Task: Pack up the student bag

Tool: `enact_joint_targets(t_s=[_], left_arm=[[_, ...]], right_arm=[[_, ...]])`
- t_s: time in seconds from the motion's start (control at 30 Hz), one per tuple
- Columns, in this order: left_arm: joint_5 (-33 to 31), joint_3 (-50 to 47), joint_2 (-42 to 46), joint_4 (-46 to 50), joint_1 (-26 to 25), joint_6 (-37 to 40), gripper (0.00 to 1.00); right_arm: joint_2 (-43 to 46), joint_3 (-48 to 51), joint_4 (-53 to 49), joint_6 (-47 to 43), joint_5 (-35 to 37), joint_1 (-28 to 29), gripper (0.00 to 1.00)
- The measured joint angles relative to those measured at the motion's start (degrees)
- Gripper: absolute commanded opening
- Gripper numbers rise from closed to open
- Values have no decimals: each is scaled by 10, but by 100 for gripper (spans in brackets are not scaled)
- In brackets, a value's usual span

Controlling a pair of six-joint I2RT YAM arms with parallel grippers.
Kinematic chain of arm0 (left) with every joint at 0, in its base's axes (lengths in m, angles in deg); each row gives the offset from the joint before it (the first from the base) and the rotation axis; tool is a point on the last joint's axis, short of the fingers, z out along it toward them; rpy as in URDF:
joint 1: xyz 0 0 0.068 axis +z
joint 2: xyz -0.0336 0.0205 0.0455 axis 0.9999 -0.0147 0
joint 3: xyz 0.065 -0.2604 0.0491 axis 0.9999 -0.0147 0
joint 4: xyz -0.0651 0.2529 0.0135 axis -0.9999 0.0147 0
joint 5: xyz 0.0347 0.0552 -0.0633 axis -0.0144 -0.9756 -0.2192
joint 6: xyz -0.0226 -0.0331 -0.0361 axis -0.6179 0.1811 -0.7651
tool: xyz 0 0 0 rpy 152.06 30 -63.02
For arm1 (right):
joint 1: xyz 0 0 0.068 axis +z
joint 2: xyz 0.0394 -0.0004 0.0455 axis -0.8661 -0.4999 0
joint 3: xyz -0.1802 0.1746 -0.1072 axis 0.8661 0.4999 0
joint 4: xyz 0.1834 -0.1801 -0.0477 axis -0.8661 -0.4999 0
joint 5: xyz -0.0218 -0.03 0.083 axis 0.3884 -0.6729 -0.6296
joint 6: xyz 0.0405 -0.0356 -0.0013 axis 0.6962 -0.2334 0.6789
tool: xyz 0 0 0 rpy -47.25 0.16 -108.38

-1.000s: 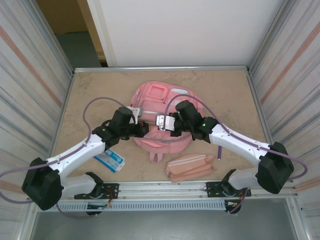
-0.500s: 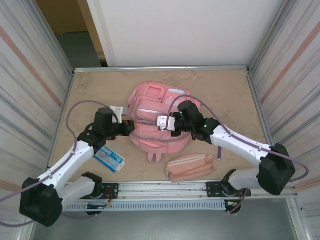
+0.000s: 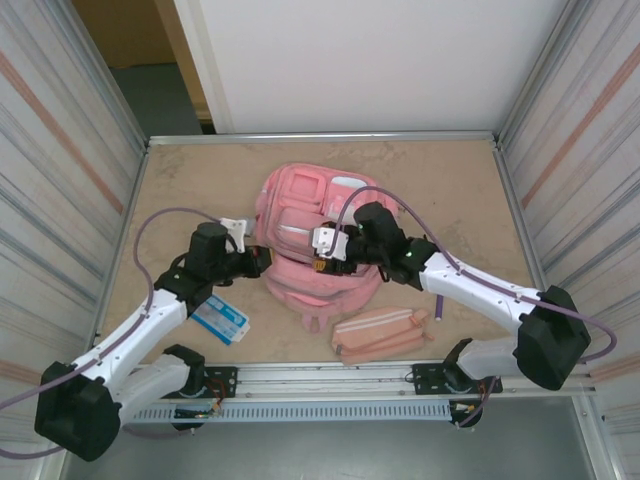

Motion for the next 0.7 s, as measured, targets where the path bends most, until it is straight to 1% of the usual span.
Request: enact_joint_targets(t_s=[0.13,0.27,0.3,0.4,0.47,0.5,0.6,0.7], left_arm=[[-2,0,-10,-11,-54,-15,0],[3,15,-46,-17,-99,-22,0],[3,19,-55,-20,-103,-22,0],[-5,26,-67,-19,-105,-22,0],[-17,30,-67,-14,-106,-19,0],[-24,31,-66,-15,-106,-17,0],[-42,33,-58,-4,-103,-10,0],[-49,32,-49,6,-87,-7,0]], right_arm=[[0,27,39,49,31,42,67],[-8,68,59,60,100,58,59],[-12,71,64,57,121,61,54],[-23,73,82,44,169,71,24],[-29,73,94,35,186,74,14],[-32,73,99,28,191,78,9],[-40,73,115,2,208,87,0],[-45,73,124,-31,207,88,0]])
